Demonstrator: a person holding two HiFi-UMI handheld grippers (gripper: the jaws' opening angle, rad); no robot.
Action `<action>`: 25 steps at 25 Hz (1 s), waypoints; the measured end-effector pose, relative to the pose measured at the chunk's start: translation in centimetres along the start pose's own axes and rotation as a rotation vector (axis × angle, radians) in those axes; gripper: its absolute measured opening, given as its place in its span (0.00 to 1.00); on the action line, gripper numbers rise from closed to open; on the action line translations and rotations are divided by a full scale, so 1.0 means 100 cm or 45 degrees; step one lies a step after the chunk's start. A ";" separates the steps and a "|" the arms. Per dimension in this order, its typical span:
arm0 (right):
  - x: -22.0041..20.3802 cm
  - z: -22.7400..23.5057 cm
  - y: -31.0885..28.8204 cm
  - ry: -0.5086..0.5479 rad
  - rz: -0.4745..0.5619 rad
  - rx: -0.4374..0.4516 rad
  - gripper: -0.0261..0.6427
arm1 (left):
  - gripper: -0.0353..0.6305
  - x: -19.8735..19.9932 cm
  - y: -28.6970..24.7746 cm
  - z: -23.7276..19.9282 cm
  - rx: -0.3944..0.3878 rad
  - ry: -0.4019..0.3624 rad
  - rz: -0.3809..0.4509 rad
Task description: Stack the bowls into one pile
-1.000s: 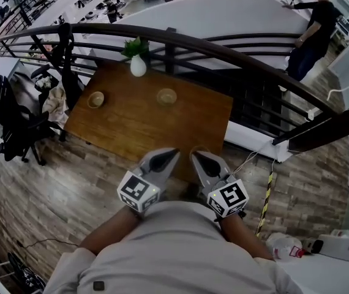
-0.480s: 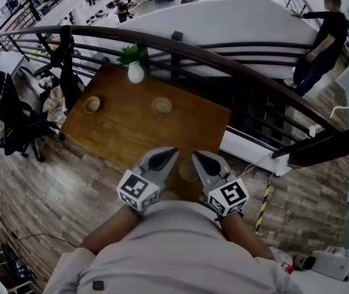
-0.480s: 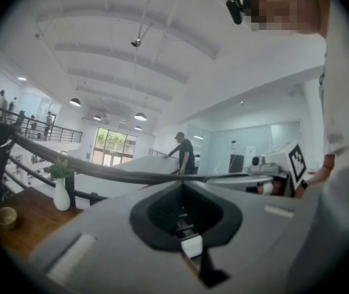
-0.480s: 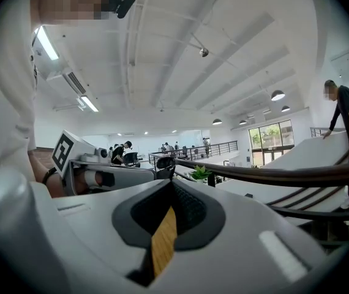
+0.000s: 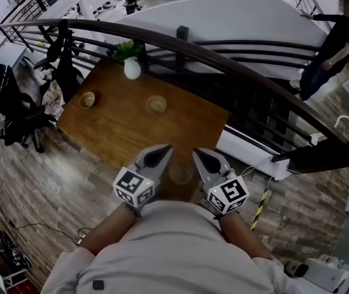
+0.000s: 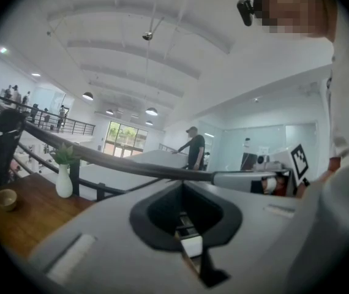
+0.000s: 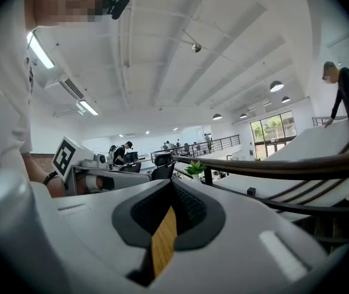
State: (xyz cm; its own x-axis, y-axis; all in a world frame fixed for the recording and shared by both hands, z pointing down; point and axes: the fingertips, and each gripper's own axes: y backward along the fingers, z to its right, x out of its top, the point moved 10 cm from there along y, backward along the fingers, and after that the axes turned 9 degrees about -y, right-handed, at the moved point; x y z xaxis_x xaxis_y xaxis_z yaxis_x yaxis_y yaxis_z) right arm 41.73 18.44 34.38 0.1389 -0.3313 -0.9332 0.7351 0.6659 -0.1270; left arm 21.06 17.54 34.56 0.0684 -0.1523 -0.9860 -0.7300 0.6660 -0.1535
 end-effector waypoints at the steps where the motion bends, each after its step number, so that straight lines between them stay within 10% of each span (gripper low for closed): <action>1: -0.001 0.004 -0.002 -0.001 -0.009 0.002 0.05 | 0.06 -0.003 -0.003 -0.002 0.001 0.008 -0.010; 25: -0.114 0.105 -0.042 -0.260 -0.384 -0.087 0.14 | 0.06 -0.112 -0.057 -0.051 -0.053 0.146 -0.306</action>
State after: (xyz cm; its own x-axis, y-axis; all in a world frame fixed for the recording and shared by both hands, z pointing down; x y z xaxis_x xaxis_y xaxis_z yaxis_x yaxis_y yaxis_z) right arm 44.01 12.42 49.12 0.0571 -0.6414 -0.7651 0.7182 0.5587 -0.4148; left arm 20.99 11.70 46.85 0.1674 -0.3862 -0.9071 -0.7298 0.5701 -0.3774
